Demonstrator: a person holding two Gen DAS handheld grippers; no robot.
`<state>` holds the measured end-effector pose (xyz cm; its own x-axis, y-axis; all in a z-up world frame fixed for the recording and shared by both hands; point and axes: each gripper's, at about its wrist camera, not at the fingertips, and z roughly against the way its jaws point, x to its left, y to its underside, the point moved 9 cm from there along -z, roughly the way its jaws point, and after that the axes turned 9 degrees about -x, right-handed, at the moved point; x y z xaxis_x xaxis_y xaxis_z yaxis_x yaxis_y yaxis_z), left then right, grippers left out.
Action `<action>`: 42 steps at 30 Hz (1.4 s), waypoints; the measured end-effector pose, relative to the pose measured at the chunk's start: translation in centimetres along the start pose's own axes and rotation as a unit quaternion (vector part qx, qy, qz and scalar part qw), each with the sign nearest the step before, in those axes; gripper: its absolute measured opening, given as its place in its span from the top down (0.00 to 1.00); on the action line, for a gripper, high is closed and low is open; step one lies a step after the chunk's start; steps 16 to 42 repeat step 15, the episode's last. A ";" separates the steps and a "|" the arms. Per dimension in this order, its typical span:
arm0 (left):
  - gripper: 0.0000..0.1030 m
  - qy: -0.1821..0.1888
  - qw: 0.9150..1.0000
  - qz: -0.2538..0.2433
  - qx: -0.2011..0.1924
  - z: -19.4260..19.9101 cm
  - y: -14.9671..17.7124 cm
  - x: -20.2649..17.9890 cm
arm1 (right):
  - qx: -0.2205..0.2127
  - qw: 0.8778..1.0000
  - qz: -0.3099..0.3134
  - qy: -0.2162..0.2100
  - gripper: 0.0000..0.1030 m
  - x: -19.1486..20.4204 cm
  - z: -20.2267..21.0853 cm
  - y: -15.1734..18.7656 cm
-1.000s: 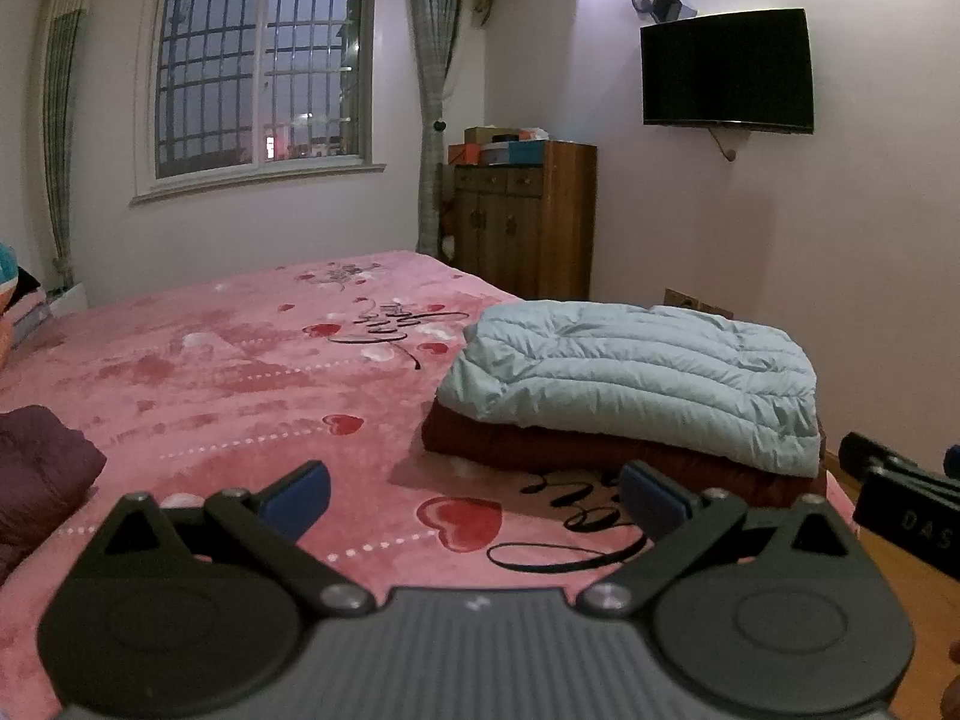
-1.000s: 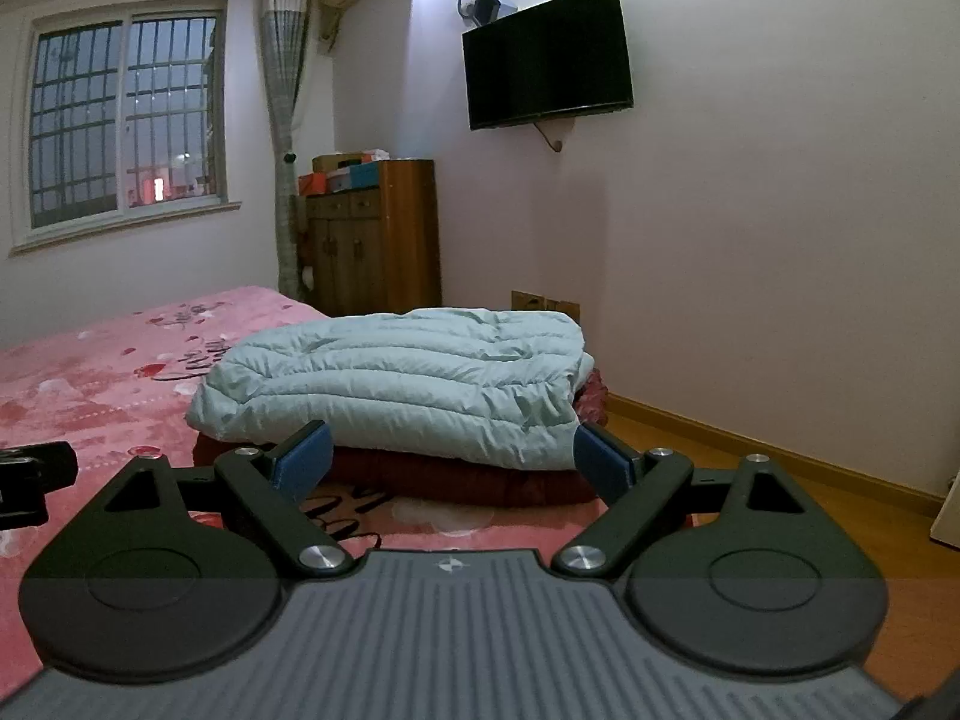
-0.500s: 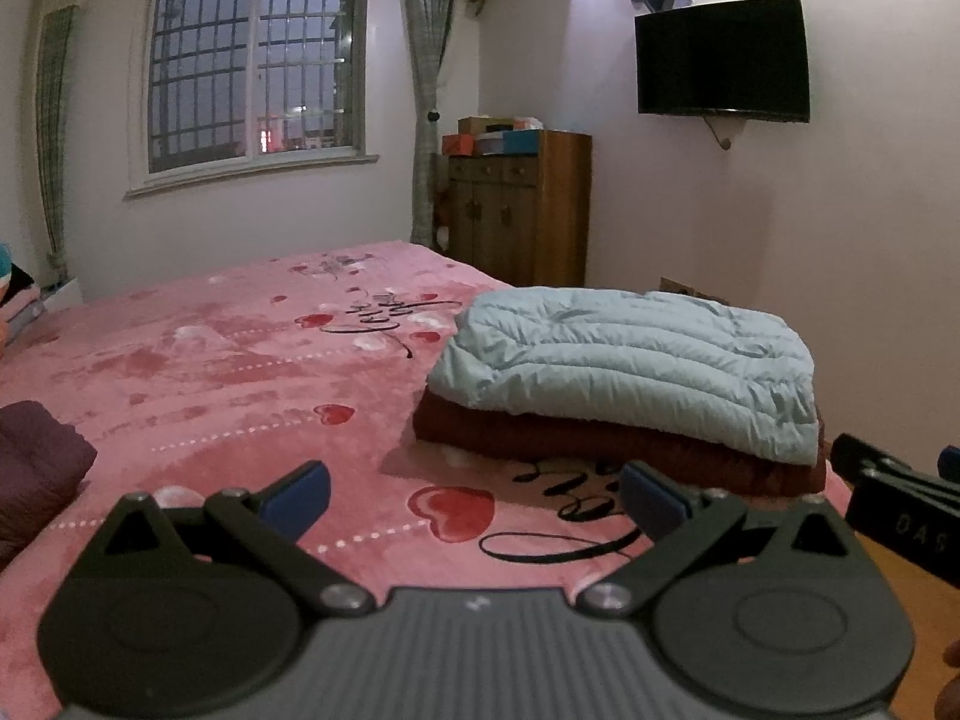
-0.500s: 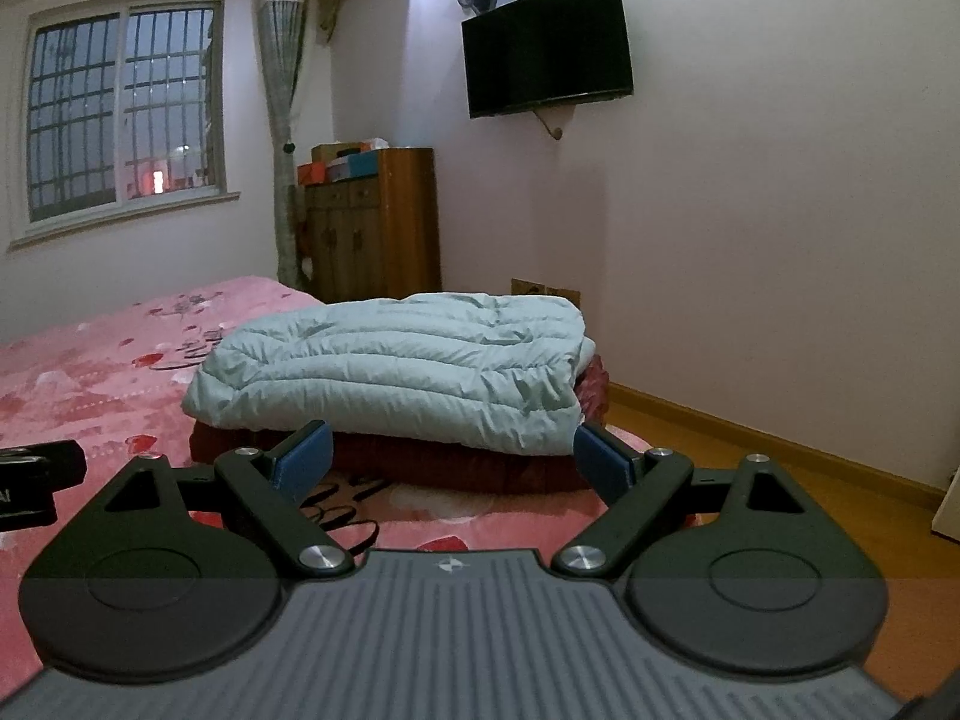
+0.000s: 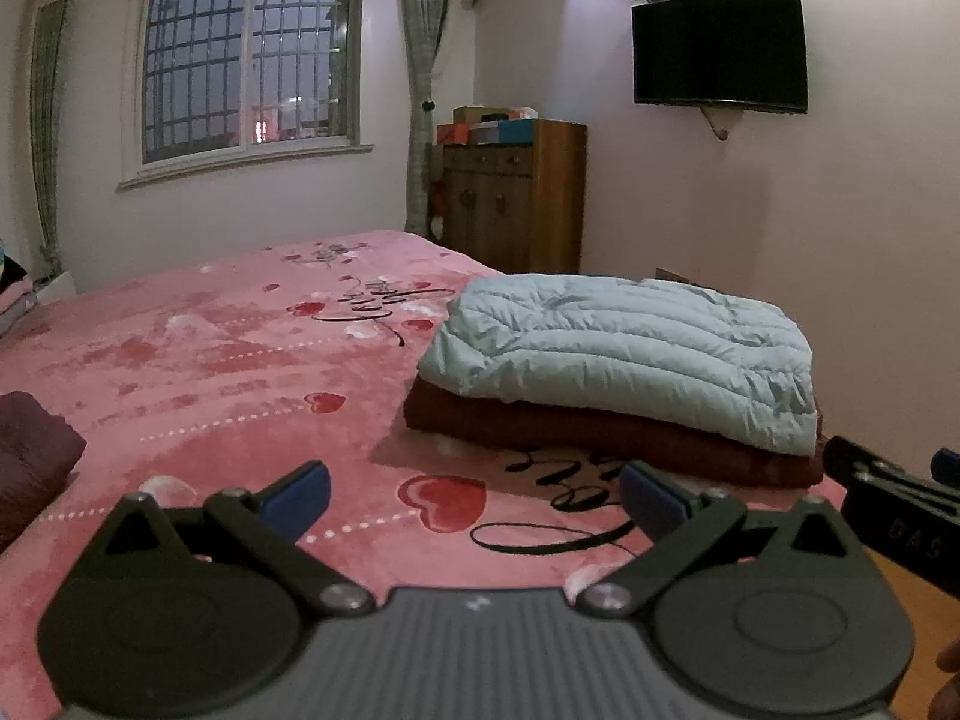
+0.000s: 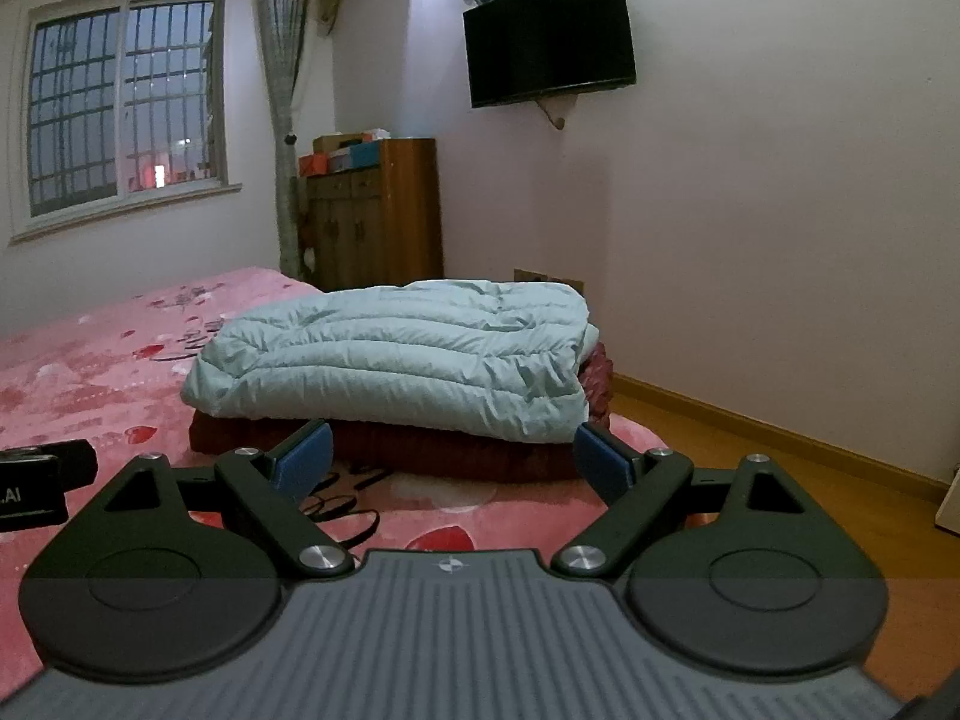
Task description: Fold large clothes
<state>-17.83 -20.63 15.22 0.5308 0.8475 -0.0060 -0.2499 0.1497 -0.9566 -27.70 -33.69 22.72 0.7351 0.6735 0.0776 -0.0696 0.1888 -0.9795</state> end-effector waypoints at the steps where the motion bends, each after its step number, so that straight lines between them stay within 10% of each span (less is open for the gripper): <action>1: 0.01 0.001 1.000 -0.001 0.001 0.0 0.1 0.0 | 0.000 1.000 0.000 0.000 0.00 0.0 -0.1 0.0; 42: 0.01 0.009 1.000 0.006 0.022 -1.2 1.5 0.4 | 0.010 1.000 0.000 -0.009 0.00 0.6 -1.2 0.8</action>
